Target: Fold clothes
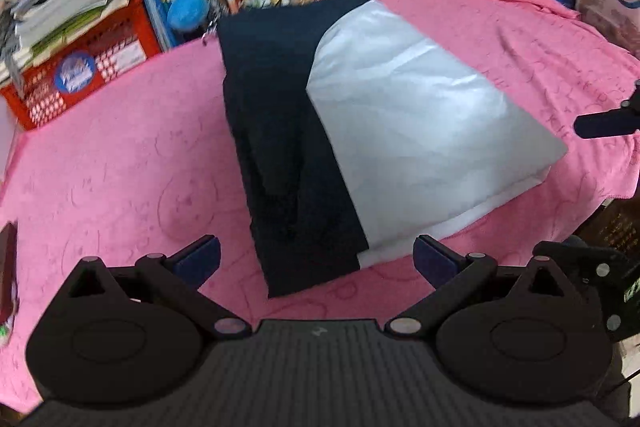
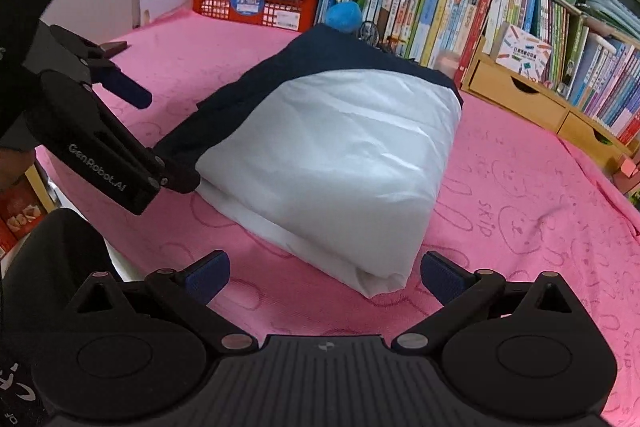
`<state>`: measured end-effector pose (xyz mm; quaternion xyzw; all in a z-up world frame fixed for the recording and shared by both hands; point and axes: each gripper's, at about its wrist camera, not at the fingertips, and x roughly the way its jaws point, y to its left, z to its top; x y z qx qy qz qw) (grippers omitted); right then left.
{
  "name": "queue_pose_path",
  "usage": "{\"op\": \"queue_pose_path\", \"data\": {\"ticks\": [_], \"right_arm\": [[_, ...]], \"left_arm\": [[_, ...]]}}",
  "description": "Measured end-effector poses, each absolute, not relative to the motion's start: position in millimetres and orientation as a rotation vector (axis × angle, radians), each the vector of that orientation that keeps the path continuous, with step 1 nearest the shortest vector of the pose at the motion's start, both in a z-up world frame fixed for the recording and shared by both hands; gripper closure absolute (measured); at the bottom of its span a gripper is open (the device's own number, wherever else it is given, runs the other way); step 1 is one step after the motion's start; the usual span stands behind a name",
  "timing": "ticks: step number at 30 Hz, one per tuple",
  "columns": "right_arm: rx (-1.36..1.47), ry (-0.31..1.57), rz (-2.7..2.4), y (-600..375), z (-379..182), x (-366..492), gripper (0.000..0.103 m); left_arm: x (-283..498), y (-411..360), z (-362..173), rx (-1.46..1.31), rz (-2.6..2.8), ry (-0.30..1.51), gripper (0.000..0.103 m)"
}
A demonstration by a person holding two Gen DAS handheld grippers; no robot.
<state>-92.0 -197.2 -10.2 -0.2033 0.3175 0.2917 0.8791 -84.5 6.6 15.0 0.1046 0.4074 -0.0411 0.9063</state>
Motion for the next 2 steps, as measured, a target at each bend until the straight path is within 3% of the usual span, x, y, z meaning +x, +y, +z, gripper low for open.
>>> {"op": "queue_pose_path", "data": {"ticks": [2], "right_arm": [[-0.419,0.667,0.607,-198.6,-11.8,-90.8,0.000]], "left_arm": [[-82.7,6.5,15.1,0.211,-0.089,0.837,0.000]]}}
